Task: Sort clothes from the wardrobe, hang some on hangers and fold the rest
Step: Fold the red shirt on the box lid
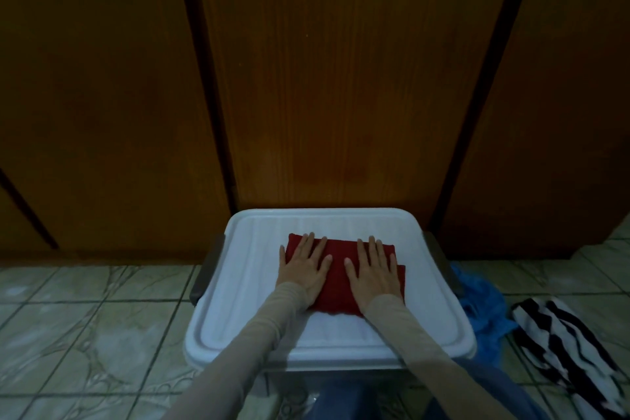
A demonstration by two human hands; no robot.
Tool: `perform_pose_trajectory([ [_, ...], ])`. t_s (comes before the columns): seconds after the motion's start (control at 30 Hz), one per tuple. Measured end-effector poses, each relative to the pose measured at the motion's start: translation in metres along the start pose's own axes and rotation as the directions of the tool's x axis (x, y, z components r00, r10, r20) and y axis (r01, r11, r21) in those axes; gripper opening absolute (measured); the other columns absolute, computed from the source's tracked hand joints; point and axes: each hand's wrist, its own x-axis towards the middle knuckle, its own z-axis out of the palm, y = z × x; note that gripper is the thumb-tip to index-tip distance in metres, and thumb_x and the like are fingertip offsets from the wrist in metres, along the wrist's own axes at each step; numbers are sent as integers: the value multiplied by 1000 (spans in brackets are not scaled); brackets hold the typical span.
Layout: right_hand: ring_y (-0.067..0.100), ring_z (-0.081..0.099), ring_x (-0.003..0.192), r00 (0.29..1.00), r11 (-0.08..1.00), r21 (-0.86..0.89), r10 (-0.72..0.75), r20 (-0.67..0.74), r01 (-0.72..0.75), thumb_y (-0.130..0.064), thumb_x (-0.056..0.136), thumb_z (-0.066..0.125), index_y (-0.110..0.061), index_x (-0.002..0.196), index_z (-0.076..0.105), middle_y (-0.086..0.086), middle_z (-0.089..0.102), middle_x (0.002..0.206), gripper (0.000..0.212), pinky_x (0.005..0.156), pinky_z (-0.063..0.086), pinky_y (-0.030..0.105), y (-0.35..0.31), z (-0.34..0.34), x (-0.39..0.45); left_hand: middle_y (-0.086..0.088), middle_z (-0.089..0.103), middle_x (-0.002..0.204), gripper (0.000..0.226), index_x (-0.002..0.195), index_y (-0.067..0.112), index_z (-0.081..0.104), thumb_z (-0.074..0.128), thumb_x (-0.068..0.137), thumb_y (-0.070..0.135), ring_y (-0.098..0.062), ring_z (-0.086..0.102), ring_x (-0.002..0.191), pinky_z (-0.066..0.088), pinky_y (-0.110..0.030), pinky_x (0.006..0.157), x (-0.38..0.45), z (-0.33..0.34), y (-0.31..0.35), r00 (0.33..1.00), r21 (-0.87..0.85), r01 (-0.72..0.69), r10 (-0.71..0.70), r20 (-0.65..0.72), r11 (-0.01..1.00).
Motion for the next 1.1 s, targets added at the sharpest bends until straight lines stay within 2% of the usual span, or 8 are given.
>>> perform_pose_trajectory([
  [0.27,20,-12,145,998,1000,21,16,52,-17,-48,100,11,-20,150,-6,7,-10,158,60,118,-10,40,1,5,9,7,-2,158,51,149,32,8,20,101,44,-8,-7,145,-10,-43,116,14,7,-11,998,-152,-18,27,59,988],
  [0.47,18,-13,145,997,996,88,8,80,-15,-50,99,15,-23,150,-5,5,-12,158,61,118,-10,39,5,3,14,5,-7,158,51,149,33,11,25,100,43,-10,-11,144,-9,-42,115,17,9,-13,1000,-235,-1,8,26,972],
  [0.57,21,-14,145,992,977,171,120,41,-125,-58,95,22,-23,150,-2,7,-15,157,69,116,-8,43,4,2,7,4,-5,158,50,149,32,14,25,101,41,-11,-9,145,-5,-40,116,11,10,-11,999,-252,14,-25,-40,968],
  [0.7,29,2,145,944,889,344,329,-15,-304,-60,91,36,-20,150,-2,13,-11,156,81,116,13,43,4,-1,-13,2,14,157,44,146,26,28,29,102,31,-12,6,145,3,-34,117,2,10,-14,987,-296,-20,-29,-159,955],
  [0.8,31,13,141,892,805,420,451,27,-420,-53,91,46,-16,150,2,16,7,155,82,112,21,44,10,-11,-21,-2,25,154,41,143,22,35,32,102,22,-15,16,144,7,-33,117,-11,9,-22,981,-377,-74,-1,-194,923],
  [0.9,31,34,130,839,711,475,530,122,-519,-49,90,51,-5,142,24,16,35,141,73,101,35,42,18,-22,-22,-7,39,147,39,138,17,45,39,99,14,-19,33,137,18,-27,114,-24,4,-31,965,-387,-85,-20,-260,918],
  [1.0,31,50,117,824,680,477,525,215,-558,-52,91,48,-3,129,43,15,52,128,62,90,41,37,17,-28,-23,-6,57,131,33,125,21,59,44,97,12,-20,48,122,30,-25,104,-32,-7,-36,946,-371,-84,-43,-323,925],
  [1.1,31,57,108,843,669,514,450,294,-536,-45,96,44,-1,122,52,15,59,120,51,81,43,32,11,-33,-20,3,57,131,32,126,29,57,44,98,22,-17,46,122,25,-28,102,-39,-15,-33,968,-273,-47,-23,-250,961],
])
